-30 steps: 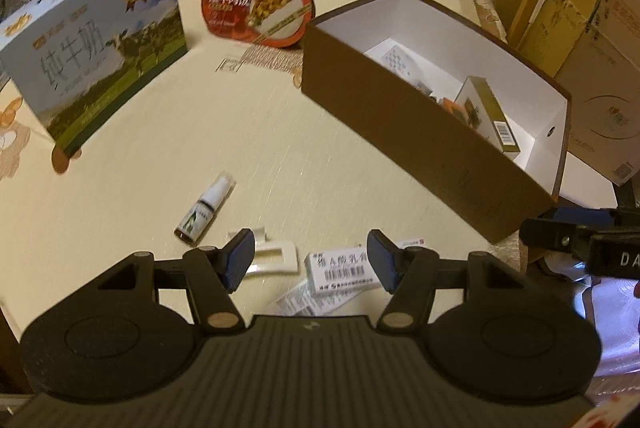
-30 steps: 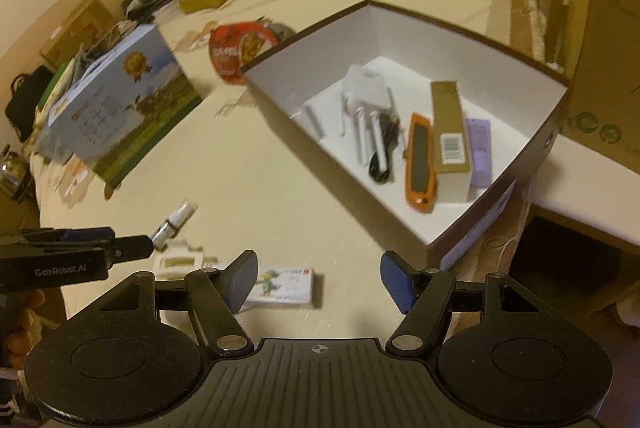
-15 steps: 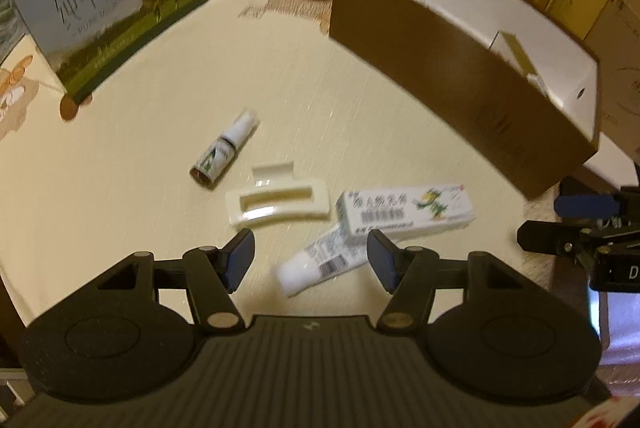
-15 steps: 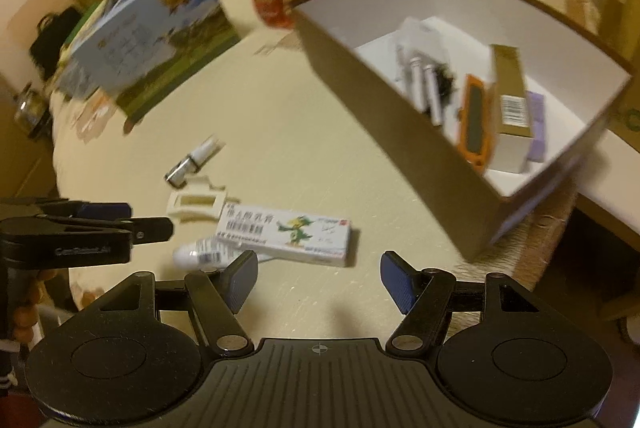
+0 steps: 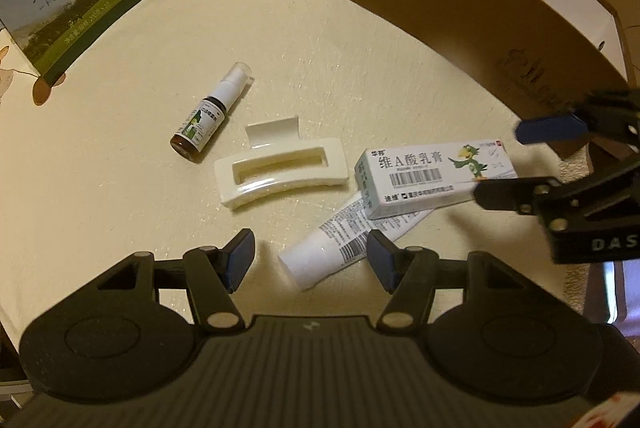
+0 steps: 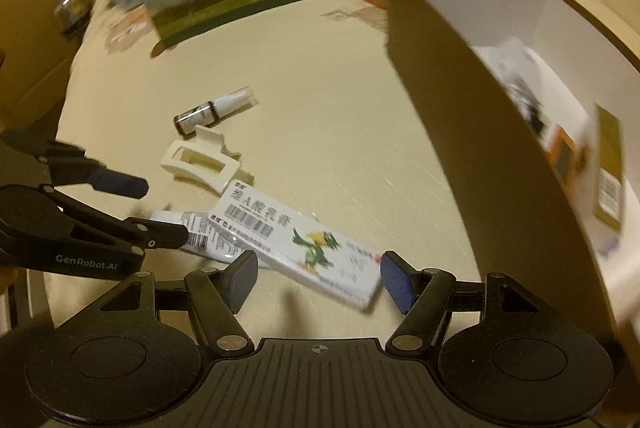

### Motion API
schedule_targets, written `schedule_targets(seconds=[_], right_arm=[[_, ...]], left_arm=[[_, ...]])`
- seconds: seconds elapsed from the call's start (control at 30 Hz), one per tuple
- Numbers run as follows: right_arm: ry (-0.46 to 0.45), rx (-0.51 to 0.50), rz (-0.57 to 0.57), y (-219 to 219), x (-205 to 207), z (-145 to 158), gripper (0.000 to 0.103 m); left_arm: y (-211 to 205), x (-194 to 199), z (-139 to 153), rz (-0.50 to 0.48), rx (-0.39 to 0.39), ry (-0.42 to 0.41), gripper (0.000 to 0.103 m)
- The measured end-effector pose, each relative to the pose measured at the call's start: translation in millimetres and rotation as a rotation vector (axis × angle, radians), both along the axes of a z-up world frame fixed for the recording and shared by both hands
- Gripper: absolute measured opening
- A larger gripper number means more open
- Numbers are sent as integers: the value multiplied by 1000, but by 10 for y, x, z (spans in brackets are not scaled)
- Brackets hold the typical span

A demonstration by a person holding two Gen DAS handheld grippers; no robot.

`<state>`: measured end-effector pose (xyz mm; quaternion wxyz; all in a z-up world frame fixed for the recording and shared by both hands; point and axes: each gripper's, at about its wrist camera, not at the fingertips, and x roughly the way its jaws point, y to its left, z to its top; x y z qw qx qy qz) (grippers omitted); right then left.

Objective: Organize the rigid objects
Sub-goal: 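Grasp the white ointment box with the right tool while the left tool grasps the white tube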

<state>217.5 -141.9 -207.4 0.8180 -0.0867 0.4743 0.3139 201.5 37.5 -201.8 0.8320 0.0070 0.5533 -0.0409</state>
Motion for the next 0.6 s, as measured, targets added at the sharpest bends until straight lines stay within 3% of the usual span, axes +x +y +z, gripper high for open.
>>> schedule_targets(seconds=[0.2, 0.47, 0.5, 0.53, 0.6], right_arm=[[-3, -23, 153, 220, 156, -182, 65], [-1, -62, 238, 223, 43, -286, 64], [0, -64, 240, 208, -2, -295, 61], [0, -70, 238, 190, -64, -312, 49], [10, -89, 217, 152, -172, -346, 42]], left_arm=[[14, 14, -44, -19, 4, 9, 58], [-26, -8, -71, -67, 1, -1, 57], [-39, -13, -75, -78, 4, -3, 57], [-55, -19, -82, -91, 9, -5, 57], [-94, -27, -98, -120, 28, -7, 57]])
